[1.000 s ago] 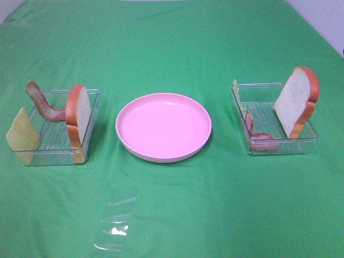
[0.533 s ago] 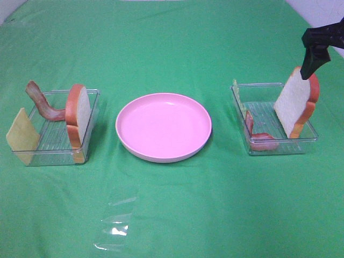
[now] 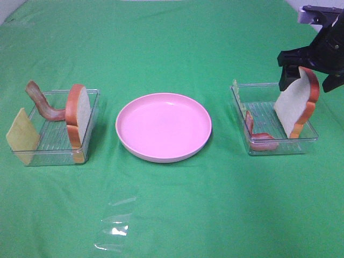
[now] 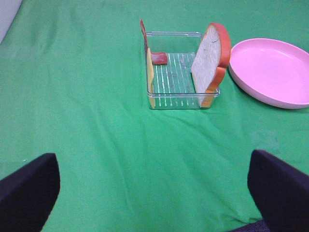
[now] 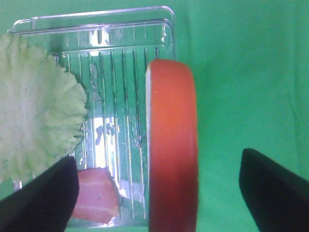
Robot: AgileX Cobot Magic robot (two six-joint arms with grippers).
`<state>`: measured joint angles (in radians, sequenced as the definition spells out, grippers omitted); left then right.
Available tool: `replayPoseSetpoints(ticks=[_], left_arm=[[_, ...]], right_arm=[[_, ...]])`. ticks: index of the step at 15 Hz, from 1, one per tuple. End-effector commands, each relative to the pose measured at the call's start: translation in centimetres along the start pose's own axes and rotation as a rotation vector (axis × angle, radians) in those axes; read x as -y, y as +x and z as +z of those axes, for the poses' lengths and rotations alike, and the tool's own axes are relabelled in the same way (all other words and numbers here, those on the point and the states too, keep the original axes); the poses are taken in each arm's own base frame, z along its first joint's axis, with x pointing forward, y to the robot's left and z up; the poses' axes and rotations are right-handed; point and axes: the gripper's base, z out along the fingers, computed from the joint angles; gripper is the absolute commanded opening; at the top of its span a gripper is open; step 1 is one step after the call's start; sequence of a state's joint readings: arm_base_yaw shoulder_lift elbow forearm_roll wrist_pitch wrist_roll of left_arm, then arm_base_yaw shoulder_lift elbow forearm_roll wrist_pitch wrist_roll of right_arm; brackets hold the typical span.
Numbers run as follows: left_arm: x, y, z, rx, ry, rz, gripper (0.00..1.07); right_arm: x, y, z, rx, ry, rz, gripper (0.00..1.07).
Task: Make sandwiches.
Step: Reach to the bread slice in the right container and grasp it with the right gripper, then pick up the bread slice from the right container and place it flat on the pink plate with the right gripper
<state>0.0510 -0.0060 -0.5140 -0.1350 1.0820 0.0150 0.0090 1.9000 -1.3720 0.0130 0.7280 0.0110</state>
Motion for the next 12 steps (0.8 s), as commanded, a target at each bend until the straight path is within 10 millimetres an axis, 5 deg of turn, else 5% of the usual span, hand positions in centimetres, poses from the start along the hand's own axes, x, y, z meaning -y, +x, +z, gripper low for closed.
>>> replayPoseSetpoints(ticks=[1,7,12], left_arm=[[0.1,0.0,-0.1,0.015,0.006,-0.003,0.98],[0.1,0.0,-0.1,0.015,0.006,-0.003,0.98],[0.1,0.0,-0.1,0.015,0.006,-0.003,0.98]], right_arm=[[0.1,-0.2,0.3,0.011,-0.003,-0.003,0.76],[0.2,-0.3,0.3,0.021,0.009,0.022,0.00],[0.0,-0.6,-2.0,0.057,-0.007,0.039,0.00]])
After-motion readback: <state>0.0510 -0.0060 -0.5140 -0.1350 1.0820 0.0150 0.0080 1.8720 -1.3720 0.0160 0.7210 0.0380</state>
